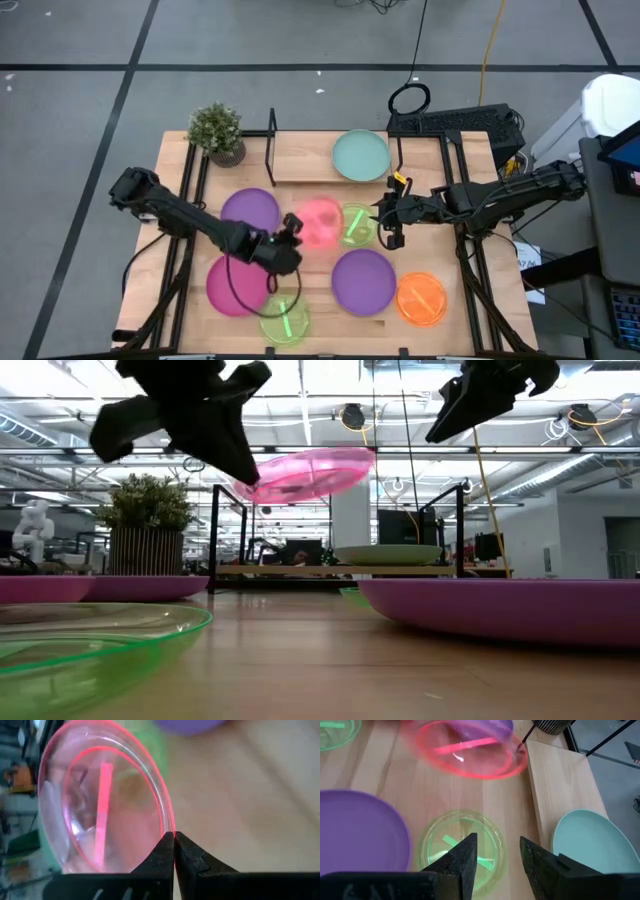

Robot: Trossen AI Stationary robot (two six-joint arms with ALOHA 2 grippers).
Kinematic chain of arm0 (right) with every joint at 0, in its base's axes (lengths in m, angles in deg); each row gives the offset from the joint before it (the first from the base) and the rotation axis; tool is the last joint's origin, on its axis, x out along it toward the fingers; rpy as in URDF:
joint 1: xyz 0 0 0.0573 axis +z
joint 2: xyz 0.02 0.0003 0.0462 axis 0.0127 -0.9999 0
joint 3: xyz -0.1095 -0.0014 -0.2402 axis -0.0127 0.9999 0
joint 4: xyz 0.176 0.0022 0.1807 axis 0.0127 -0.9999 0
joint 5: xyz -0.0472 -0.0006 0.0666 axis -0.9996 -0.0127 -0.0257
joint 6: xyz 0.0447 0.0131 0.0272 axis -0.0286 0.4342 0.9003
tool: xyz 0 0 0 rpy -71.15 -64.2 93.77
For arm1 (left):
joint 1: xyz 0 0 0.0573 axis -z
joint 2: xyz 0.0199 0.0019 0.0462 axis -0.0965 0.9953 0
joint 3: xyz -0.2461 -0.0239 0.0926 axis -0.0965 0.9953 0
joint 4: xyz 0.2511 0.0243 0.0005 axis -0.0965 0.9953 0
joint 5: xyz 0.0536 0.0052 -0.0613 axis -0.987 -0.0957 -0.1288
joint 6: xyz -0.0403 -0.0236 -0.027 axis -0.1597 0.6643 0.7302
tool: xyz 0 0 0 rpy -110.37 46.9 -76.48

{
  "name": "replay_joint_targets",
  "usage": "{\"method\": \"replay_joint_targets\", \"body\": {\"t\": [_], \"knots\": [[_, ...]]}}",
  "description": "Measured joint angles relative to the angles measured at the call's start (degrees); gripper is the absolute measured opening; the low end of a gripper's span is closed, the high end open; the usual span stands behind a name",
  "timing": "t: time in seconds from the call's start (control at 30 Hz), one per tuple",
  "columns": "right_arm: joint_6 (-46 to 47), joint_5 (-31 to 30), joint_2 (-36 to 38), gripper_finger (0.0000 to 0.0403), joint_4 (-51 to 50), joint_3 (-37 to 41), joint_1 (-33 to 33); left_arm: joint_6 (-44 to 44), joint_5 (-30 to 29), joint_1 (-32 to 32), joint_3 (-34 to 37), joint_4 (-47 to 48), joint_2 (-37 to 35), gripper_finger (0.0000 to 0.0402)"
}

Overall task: Place and stack plates onto a shelf
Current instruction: Put the transparent pink plate on the shelf

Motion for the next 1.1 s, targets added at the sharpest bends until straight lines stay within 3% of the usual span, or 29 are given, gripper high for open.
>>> {"method": "replay_joint_targets", "body": {"t": [0.4, 0.77, 1.1], "knots": [[1.05, -0.06, 0.01, 0.013, -0.67, 0.0, 0.0, -9.25, -1.15, -13.15, -0.14, -1.97, -5.22, 0.0003], [1.07, -0.1, 0.01, 0.013, -0.19, 0.0, 0.0, -6.32, 1.84, -25.34, 0.0, -5.17, -4.32, 0.0003], [1.07, -0.03, 0.01, 0.013, 1.12, -0.01, 0.0, -1.27, 5.22, -31.32, 0.0, -8.09, -2.17, 0.0003]]}}
